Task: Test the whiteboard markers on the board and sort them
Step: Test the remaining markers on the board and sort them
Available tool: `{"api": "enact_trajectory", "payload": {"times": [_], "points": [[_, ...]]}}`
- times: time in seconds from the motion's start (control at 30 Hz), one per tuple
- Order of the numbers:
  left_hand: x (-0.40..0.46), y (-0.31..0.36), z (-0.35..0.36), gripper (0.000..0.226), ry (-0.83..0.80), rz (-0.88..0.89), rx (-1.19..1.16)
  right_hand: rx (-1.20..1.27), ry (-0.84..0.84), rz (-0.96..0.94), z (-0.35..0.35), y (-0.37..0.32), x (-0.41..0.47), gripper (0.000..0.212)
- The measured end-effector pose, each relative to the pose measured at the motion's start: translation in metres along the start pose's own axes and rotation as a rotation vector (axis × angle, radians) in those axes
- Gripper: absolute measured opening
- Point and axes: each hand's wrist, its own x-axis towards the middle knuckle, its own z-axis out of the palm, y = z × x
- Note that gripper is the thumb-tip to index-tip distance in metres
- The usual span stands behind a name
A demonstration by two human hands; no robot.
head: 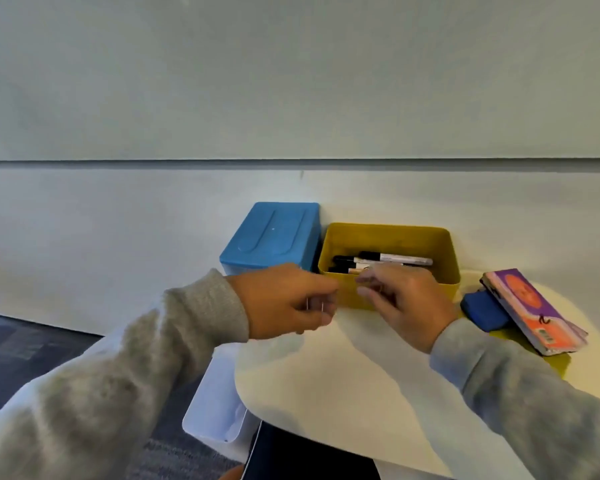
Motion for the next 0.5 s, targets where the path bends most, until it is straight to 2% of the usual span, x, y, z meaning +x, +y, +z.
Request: {"api": "enact_trajectory", "payload": {"times": [0.1, 0.2, 0.33, 0.5], "points": [[0.035, -0.001, -0.024, 0.003, 0.302, 0.089, -0.064, -0.044, 0.039, 0.07, -0.03, 0.007, 0.027, 0.007], [0.075, -0.013, -0.036, 0.004, 0.481, 0.086, -0.057, -0.152, -0.124, 0.173, -0.05, 0.014, 0.055, 0.009], [0.112, -0.035, -0.027, 0.003, 0.441, 0.011, -0.085, -0.312, -0.479, 0.304, -0.042, 0.029, 0.08, 0.016], [0.129, -0.048, -0.01, 0.002, 0.394, -0.013, -0.115, -0.357, -0.669, 0.394, -0.016, 0.05, 0.09, 0.019]]}}
